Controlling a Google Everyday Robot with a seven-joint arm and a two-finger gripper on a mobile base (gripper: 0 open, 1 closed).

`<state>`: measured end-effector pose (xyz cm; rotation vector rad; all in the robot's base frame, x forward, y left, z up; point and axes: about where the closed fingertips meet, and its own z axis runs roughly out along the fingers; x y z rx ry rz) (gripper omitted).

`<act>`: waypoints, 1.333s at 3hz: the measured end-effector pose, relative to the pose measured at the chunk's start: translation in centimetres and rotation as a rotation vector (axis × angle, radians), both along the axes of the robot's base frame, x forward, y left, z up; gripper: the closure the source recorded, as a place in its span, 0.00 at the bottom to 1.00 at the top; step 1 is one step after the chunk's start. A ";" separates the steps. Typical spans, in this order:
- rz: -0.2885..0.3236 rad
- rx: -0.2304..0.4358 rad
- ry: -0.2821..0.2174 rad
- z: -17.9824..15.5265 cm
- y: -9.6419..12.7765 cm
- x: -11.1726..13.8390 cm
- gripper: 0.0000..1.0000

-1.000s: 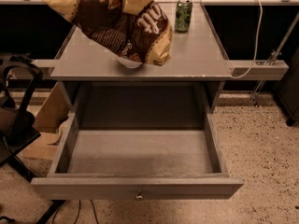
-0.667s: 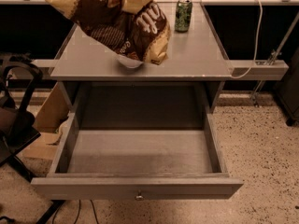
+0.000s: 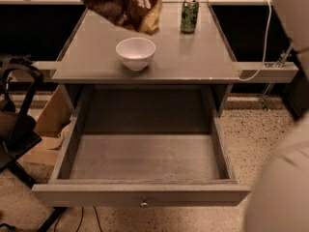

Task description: Pick brown chip bag from top drawer and place on counter

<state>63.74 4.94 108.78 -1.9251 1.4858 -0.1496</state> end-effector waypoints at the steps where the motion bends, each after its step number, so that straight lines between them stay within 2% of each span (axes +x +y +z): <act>1: 0.031 -0.037 -0.075 -0.4 2.5 6.4 1.00; 2: 0.009 -0.051 -0.142 -1.5 5.0 12.5 1.00; 3: -0.064 -0.045 -0.227 -1.2 5.9 17.1 1.00; 4: -0.184 -0.016 -0.306 -1.3 5.3 21.3 1.00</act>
Offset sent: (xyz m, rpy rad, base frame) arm 0.2557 0.0602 0.0967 0.0560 -0.3702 -0.0834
